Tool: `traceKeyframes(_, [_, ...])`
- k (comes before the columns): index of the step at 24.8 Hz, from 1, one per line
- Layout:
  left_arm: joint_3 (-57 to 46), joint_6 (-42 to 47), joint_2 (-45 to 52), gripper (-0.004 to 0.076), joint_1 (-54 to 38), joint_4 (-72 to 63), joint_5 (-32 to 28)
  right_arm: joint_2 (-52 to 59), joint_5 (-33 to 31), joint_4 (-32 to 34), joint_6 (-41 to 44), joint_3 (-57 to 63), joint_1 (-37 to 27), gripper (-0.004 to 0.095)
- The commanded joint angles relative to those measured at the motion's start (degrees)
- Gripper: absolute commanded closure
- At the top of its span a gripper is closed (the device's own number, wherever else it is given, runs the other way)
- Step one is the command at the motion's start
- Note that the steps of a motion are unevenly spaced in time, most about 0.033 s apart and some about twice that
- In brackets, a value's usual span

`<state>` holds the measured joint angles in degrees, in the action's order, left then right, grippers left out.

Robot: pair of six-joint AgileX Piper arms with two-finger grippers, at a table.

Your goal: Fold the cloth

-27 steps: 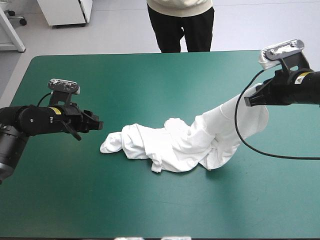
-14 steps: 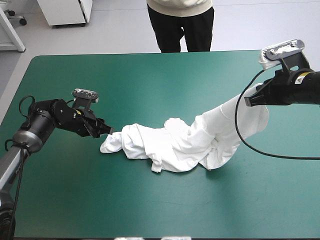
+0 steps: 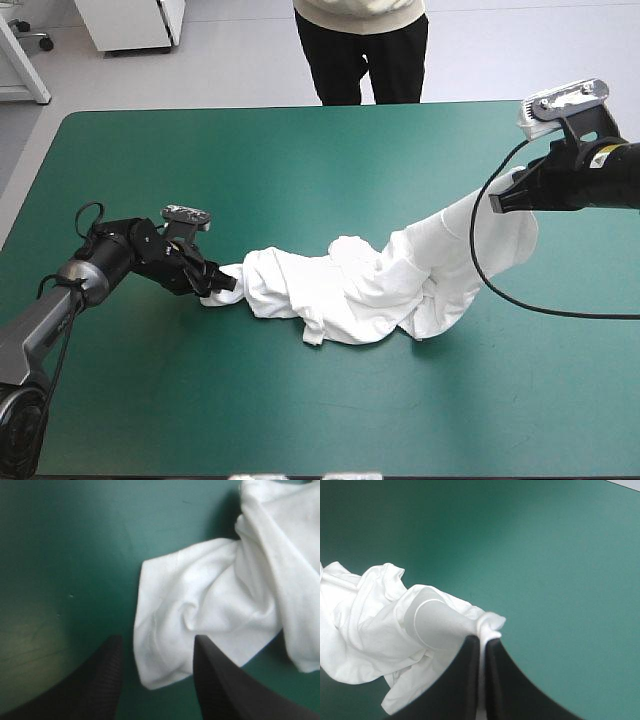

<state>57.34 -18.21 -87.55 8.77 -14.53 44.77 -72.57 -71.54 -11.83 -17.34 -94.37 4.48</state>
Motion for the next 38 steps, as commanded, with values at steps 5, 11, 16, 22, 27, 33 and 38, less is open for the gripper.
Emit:
traceKeyframes(5, [1.33,-0.91,-4.62,0.0391,6.06,-0.69,-5.16,1.17,0.43,-0.43,-0.5,-1.85,0.2,0.0923])
traceKeyframes(11, [1.33,0.78,-6.8,0.0561,6.06,0.0,-5.01,1.17,0.17,-0.43,-0.5,-1.85,0.2,0.0923])
traceKeyframes(16, [1.33,1.35,-5.77,0.0733,6.06,2.68,-6.81,1.17,0.17,-0.02,-0.5,-1.85,0.2,0.0923])
traceKeyframes(22, [1.33,1.78,1.55,0.0733,6.06,3.94,-7.72,1.17,0.17,1.16,-0.3,-1.85,0.2,0.0923])
traceKeyframes(27, [1.77,2.27,9.18,0.0733,6.06,3.94,-10.48,1.17,0.28,1.42,-0.42,-1.85,0.2,0.0923])
traceKeyframes(33, [9.6,2.6,18.26,0.0733,6.06,6.83,-10.39,1.28,2.49,1.03,-0.93,-2.59,0.2,0.0923])
traceKeyframes(38, [21.63,2.6,21.45,0.0733,6.06,9.13,-8.89,1.28,4.04,0.8,-1.66,-7.47,0.2,0.0923])
